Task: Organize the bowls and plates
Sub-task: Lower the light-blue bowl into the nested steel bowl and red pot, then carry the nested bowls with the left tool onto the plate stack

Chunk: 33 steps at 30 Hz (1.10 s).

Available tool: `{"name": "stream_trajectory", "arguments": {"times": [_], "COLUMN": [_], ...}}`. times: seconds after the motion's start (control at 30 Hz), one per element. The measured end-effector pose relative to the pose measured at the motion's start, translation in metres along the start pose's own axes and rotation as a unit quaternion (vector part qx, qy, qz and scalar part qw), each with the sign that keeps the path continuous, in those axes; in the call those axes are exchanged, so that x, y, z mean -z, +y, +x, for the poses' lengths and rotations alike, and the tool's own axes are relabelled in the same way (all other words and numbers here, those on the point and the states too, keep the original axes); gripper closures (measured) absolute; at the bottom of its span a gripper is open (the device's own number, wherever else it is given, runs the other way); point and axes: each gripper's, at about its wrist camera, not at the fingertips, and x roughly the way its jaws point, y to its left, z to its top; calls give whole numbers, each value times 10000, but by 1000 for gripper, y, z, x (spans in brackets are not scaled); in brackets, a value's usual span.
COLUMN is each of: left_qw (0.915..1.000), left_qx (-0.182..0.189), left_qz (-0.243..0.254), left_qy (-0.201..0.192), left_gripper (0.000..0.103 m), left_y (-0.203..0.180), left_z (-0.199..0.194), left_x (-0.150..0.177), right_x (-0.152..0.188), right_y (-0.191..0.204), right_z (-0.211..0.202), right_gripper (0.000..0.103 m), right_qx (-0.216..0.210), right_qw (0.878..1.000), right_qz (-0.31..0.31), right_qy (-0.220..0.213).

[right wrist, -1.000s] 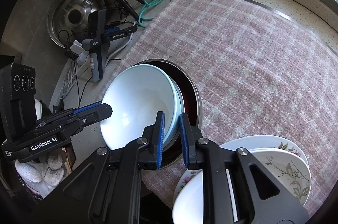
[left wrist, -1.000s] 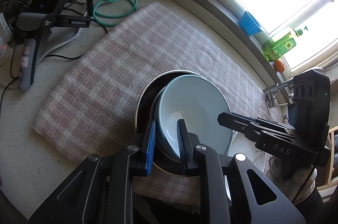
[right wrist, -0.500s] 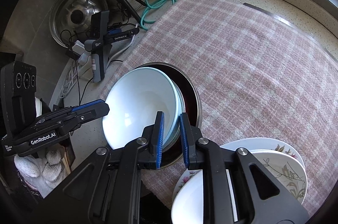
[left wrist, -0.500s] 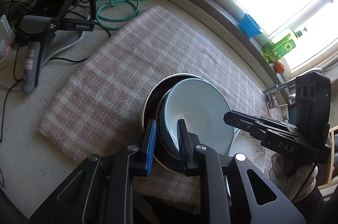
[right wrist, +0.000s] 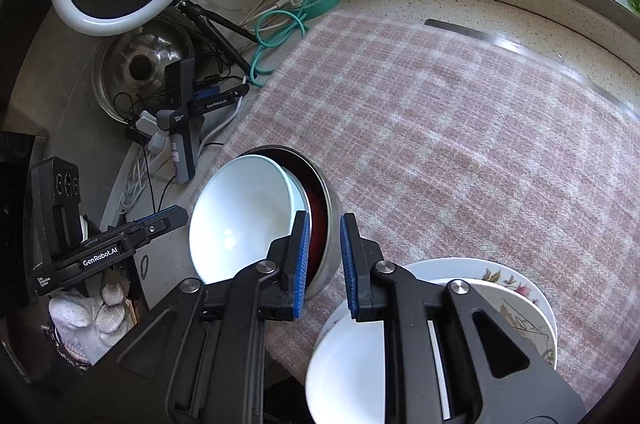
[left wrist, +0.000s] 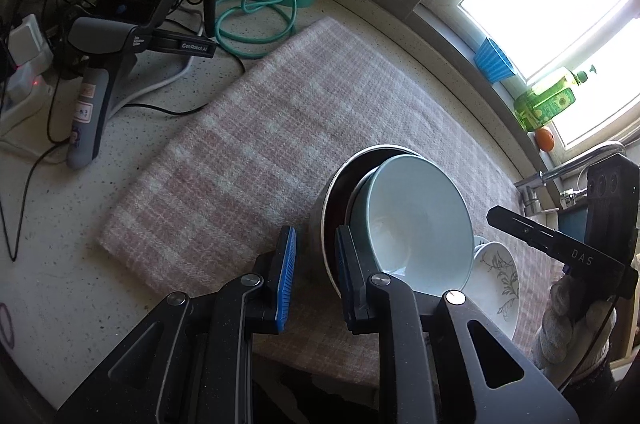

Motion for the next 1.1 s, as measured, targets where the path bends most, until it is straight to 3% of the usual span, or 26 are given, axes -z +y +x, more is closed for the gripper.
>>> {"name": "stream_trajectory", "arguments": {"times": [0.8,1.1], "left_qw": [9989,9993], "left_qx": [286,287], "left_qz": [-194,-51], "left_qy": [302,240], "left_gripper": [85,95], "left_y": [8,3], "left_z": [31,30], "left_x": [3,1], "right_x": [9,8], "right_y": [-7,-4], "right_z": [43,41], "right_gripper": [89,89], "right_qx": [-229,-163], "right_qw": [9981,9985], "right_qz": [278,187], "right_qy": [495,495]}}
